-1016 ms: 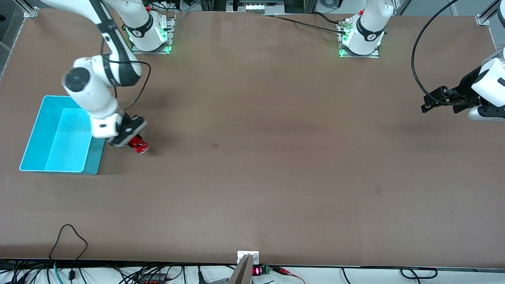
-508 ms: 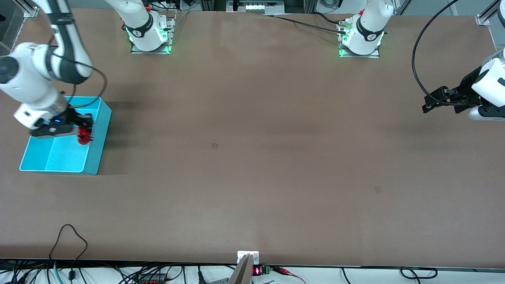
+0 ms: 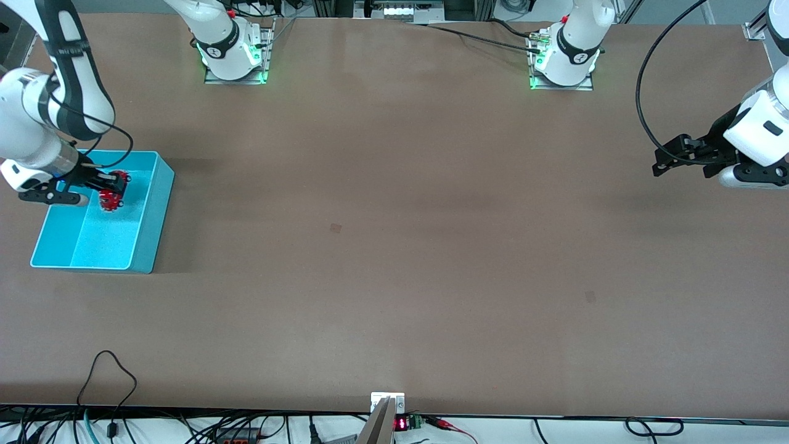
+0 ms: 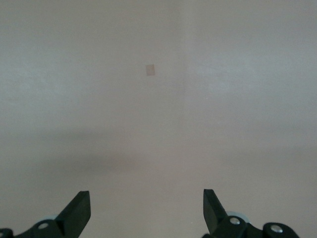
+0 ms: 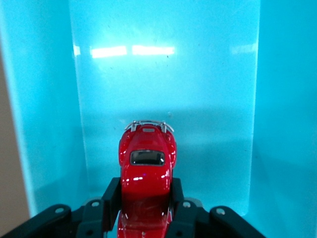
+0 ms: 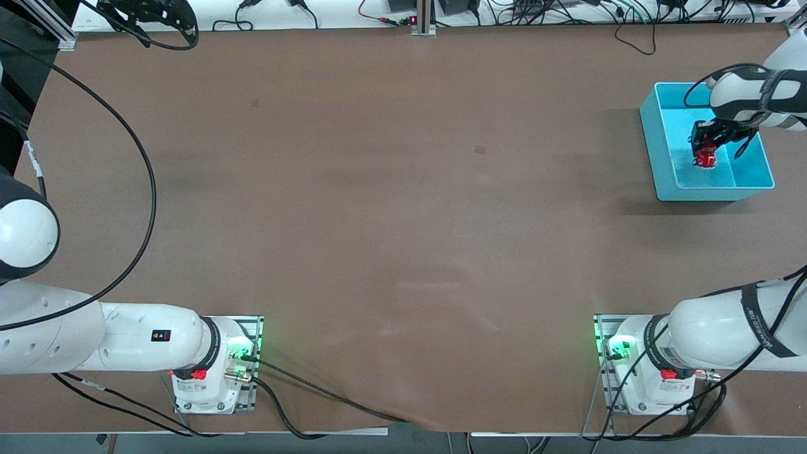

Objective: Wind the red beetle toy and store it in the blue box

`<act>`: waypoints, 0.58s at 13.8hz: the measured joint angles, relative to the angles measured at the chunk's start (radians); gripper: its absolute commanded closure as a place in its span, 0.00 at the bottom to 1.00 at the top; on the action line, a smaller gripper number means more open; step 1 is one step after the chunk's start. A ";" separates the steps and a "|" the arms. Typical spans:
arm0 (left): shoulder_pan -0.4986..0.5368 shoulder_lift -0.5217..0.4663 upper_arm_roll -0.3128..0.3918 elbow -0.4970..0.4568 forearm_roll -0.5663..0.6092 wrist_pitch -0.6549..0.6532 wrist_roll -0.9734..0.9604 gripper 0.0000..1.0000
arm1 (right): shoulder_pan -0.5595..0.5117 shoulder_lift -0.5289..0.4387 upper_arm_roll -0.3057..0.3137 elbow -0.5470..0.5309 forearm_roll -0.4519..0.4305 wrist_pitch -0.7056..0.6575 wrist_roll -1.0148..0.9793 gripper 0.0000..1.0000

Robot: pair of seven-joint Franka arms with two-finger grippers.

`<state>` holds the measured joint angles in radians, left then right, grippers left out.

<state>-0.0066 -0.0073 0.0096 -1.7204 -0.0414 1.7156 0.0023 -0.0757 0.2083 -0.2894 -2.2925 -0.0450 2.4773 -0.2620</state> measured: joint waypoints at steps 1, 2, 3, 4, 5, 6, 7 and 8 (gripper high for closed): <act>0.004 0.000 0.000 0.000 0.000 0.000 -0.004 0.00 | -0.002 0.031 0.000 0.000 0.001 0.023 -0.010 1.00; 0.007 0.000 -0.001 0.000 0.000 0.000 -0.008 0.00 | -0.004 0.065 0.000 -0.001 0.001 0.054 -0.035 1.00; 0.008 0.000 -0.001 0.000 0.000 -0.001 -0.011 0.00 | -0.009 0.097 0.000 -0.001 0.002 0.087 -0.062 1.00; 0.009 0.000 -0.001 0.000 0.000 -0.003 -0.014 0.00 | -0.018 0.127 -0.001 -0.001 0.002 0.116 -0.085 1.00; 0.009 0.000 -0.002 0.000 0.000 -0.006 -0.016 0.00 | -0.029 0.150 -0.001 -0.001 0.002 0.142 -0.104 0.98; 0.009 0.000 -0.002 0.000 0.000 -0.010 -0.017 0.00 | -0.036 0.160 -0.001 0.002 0.004 0.157 -0.115 0.70; 0.010 0.000 -0.002 0.000 0.000 -0.015 -0.018 0.00 | -0.037 0.158 -0.001 0.005 0.005 0.157 -0.120 0.01; 0.011 0.000 -0.002 0.000 0.000 -0.017 -0.018 0.00 | -0.037 0.158 -0.001 0.005 0.005 0.157 -0.121 0.00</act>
<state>0.0044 -0.0076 0.0073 -1.7202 -0.0414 1.6986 -0.0160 -0.1130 0.3658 -0.2906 -2.2875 -0.0397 2.6345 -0.3830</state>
